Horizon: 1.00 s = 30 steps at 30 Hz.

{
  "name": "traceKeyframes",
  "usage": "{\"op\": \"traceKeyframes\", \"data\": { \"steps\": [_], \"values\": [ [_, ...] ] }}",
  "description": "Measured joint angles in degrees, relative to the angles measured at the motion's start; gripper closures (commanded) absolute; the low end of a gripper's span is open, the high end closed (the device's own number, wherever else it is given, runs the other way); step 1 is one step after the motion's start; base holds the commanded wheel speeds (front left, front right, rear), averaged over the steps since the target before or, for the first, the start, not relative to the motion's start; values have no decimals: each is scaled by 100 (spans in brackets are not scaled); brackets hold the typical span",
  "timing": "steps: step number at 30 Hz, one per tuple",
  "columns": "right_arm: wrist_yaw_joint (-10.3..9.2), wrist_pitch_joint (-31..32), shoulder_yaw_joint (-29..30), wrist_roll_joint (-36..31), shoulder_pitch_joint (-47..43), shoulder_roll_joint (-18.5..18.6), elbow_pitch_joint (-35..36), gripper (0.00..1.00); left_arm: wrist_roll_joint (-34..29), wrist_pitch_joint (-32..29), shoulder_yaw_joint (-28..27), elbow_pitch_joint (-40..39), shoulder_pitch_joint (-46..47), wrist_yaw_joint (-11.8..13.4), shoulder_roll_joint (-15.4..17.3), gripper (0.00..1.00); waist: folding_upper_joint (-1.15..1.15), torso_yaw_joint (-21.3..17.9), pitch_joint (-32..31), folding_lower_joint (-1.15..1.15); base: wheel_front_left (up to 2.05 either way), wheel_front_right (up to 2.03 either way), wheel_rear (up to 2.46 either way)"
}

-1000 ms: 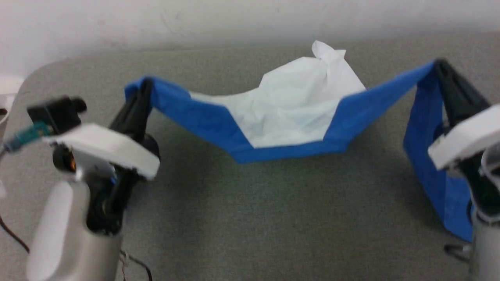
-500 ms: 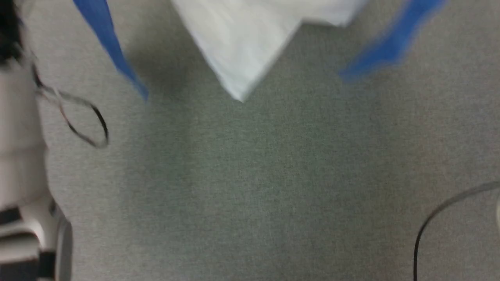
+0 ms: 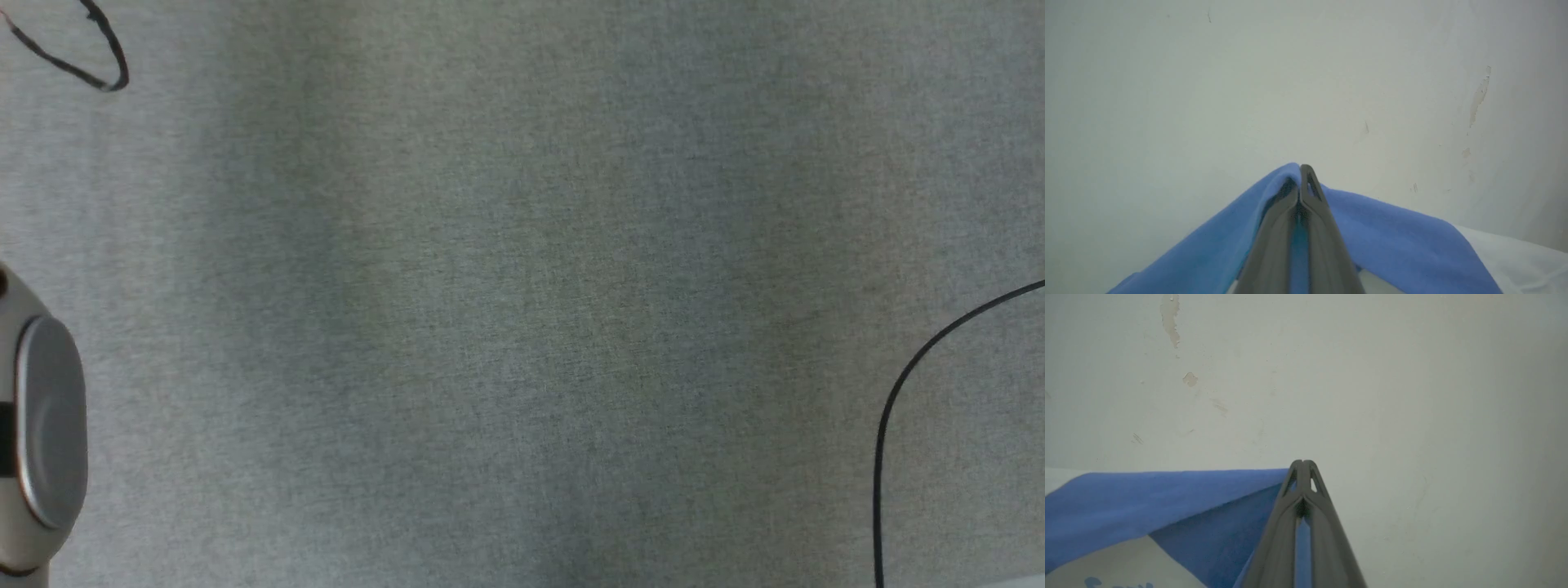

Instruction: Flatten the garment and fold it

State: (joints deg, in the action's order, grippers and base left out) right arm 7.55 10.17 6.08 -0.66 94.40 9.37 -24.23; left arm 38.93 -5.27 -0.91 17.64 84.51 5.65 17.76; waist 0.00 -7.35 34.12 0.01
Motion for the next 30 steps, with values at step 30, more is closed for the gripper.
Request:
{"op": "traceKeyframes", "data": {
  "steps": [30],
  "values": [
    [0,1118,-83,1741,-7415,190,2788,100,-274,-657,922,-1397,-6133,-175,471,100,0,374,-1652,-3,0,0,0]
  ]
}}
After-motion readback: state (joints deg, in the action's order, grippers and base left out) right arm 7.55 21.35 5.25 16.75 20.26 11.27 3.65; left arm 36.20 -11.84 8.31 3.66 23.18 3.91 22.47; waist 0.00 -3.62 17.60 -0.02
